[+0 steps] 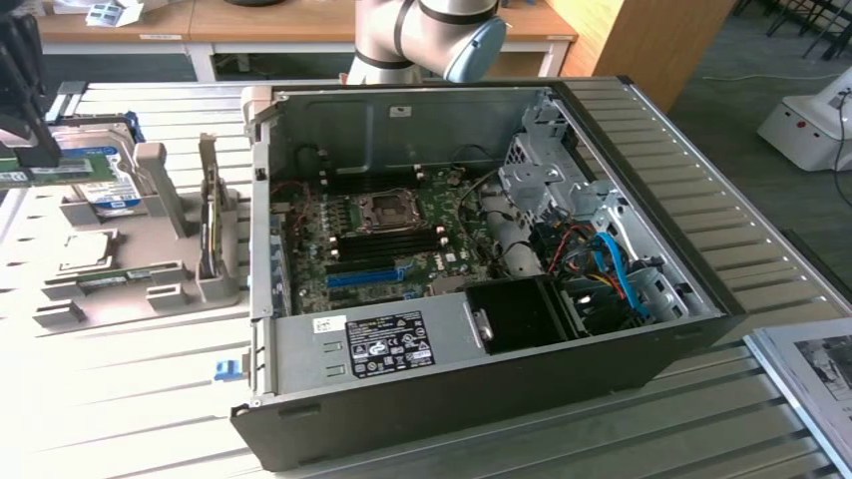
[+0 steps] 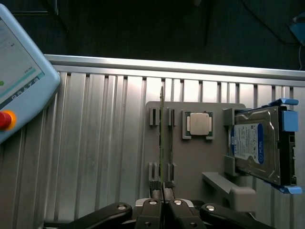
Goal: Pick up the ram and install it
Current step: 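Pick up the ram and move it above insertion slot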
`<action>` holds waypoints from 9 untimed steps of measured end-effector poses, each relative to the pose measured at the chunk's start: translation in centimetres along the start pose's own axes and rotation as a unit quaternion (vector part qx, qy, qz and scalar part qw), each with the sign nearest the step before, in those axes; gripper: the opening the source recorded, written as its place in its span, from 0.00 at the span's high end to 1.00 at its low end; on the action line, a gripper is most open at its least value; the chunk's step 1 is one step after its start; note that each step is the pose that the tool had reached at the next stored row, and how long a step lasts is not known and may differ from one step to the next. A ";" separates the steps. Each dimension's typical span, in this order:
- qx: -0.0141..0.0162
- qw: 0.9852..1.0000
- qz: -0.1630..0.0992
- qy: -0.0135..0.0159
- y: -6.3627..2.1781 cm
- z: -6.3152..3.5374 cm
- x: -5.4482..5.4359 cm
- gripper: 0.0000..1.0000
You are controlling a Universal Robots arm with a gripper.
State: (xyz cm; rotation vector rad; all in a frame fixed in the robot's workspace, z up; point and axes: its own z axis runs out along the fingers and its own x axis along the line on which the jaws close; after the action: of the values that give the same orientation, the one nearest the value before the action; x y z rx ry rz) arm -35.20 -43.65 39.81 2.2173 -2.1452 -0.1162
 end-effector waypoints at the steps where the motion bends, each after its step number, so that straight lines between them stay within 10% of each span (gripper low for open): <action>1: 0.000 1.000 0.000 0.000 0.01 -0.10 0.0 0.89; 9: 0.000 1.000 0.000 0.000 0.09 -1.00 0.0 0.89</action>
State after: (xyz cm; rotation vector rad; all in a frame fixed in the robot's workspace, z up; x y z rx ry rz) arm -35.20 -43.65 40.82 2.2174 -2.1451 -0.1163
